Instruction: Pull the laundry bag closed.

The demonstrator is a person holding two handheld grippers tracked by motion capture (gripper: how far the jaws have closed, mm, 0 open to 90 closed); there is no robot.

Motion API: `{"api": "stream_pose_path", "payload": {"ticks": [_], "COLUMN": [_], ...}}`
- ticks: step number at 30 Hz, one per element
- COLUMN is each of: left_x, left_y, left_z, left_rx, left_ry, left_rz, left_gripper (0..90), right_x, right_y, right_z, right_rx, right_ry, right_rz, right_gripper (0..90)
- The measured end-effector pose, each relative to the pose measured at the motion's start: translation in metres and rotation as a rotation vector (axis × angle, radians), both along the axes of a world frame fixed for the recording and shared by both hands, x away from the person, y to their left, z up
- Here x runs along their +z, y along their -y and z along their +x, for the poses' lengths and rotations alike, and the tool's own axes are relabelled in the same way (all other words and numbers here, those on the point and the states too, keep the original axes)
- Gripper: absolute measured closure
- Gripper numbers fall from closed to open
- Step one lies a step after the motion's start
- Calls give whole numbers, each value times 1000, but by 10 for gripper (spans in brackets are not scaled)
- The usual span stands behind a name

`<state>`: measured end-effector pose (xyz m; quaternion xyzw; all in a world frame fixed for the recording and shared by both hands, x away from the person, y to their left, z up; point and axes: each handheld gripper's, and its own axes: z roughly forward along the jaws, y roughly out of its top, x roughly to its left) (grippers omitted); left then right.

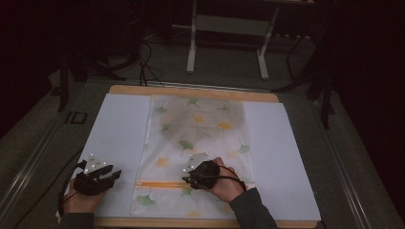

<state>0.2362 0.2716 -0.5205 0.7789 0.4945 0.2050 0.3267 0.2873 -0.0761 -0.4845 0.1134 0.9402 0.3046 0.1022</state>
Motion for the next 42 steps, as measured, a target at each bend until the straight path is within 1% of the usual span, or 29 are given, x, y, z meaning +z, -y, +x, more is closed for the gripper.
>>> {"api": "stream_pose_path", "payload": {"ticks": [8,12,14,16,18,20,21,29,32,34,42], "left_x": [1,0,0,1,1,1,1,1,1,1,1], "left_y": [-3,-3,-3,-4,-4,-4,-4,-4,-4,-3,-3], "left_z": [-1,0,0,-1,-1,-1,-1,-1,-1,-1,-1], "left_rx": [0,3,5,7,7,6,6,-1,-2,-4,-4], "left_ry": [-1,-3,-4,-3,-3,-3,-3,-5,-4,-4,-3], "left_rz": [1,8,6,5,6,6,7,13,14,13,13], "left_gripper": [594,595,594,595,595,596,597,597,598,599,600], "right_x": [1,0,0,0,0,0,0,1,1,1,-1], "right_y": [-12,-20,-21,-27,-28,-31,-33,-45,-48,-51,-62], "right_z": [1,1,1,1,1,1,0,-2,-2,-2,-4], "right_rx": [23,33,36,44,43,54,51,72,86,86,109], "right_ry": [-1,-6,-4,-5,-11,-7,-8,-10,-11,-17,-23], "right_rz": [9,6,5,5,5,0,8,10,18,15,18], "right_gripper": [683,680,677,683,688,689,690,692,712,721,725]}}
